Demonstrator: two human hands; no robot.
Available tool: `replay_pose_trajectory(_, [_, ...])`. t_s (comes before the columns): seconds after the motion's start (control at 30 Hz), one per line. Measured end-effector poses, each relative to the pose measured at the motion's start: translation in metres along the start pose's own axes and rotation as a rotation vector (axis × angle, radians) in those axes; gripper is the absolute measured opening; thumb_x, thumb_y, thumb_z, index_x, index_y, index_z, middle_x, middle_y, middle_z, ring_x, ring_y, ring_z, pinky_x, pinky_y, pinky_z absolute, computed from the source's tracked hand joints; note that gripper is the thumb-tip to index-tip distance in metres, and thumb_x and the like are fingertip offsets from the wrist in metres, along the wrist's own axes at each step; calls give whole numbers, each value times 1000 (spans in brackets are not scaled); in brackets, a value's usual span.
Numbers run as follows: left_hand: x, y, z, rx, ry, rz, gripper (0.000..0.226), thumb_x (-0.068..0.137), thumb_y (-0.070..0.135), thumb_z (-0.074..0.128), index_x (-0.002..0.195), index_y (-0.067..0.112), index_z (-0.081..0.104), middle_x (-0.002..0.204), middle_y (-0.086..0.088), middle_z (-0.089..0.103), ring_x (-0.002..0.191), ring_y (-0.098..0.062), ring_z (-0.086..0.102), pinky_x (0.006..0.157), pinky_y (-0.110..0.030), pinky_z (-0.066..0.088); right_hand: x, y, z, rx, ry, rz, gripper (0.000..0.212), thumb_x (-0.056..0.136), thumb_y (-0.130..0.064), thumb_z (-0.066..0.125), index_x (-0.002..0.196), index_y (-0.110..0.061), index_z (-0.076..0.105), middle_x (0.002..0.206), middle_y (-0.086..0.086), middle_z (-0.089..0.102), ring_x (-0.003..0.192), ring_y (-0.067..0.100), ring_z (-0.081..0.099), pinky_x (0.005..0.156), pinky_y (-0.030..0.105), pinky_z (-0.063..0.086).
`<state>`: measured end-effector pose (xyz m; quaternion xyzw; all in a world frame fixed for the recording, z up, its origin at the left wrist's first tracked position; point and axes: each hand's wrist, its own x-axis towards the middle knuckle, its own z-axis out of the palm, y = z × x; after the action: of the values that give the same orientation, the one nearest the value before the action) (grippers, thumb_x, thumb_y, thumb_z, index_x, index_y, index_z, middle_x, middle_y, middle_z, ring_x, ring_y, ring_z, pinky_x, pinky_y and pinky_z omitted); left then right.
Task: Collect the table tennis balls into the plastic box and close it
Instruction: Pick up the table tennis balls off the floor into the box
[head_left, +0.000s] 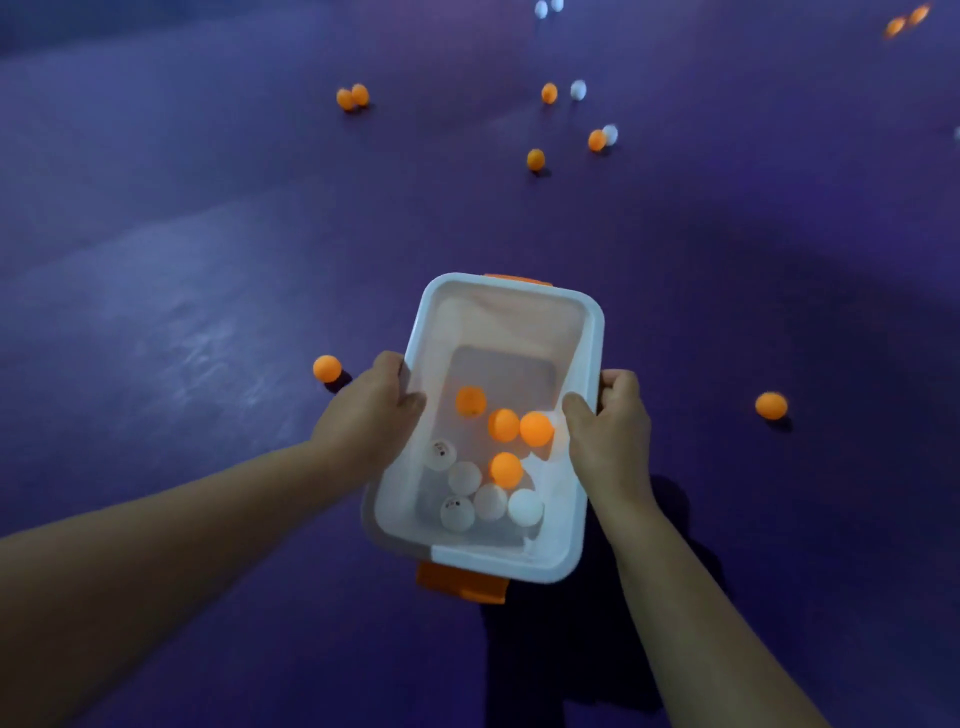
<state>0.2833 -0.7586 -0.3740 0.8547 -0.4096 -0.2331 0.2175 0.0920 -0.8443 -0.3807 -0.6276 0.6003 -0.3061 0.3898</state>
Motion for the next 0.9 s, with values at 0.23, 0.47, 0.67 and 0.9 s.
replay_pose_trajectory(0.23, [50,72,-107,120,-100,146,18,93,29,49,100,13,44,81,0,52,78,-29,53,63,-36,41,48,-103,-37,111,-6,-23,13,86,-16,55,96,-17,46,81,-7,55,71,12,56,56,28,45])
replay_pose_trajectory(0.47, [86,103,-174,73,-150,254,10,96,27,43,96,20,48,70,8,52,59,-8,49,53,-28,35,79,-164,-46,136,38,26,15,85,-13,54,98,-13,47,83,-5,53,75,17,57,62,33,49])
replay_pose_trajectory(0.67, [139,111,-150,57,-135,288,13,97,25,42,97,16,51,90,2,55,76,-15,49,60,-28,34,121,-167,-35,95,97,91,14,86,-14,54,96,-12,46,82,-3,53,73,16,56,62,33,49])
replay_pose_trajectory(0.9, [196,94,-87,-34,-261,196,13,98,19,40,95,18,53,84,0,54,70,-17,50,62,-29,37,178,-120,-5,25,149,175,14,87,-15,53,98,-11,47,82,-4,52,74,16,55,65,33,46])
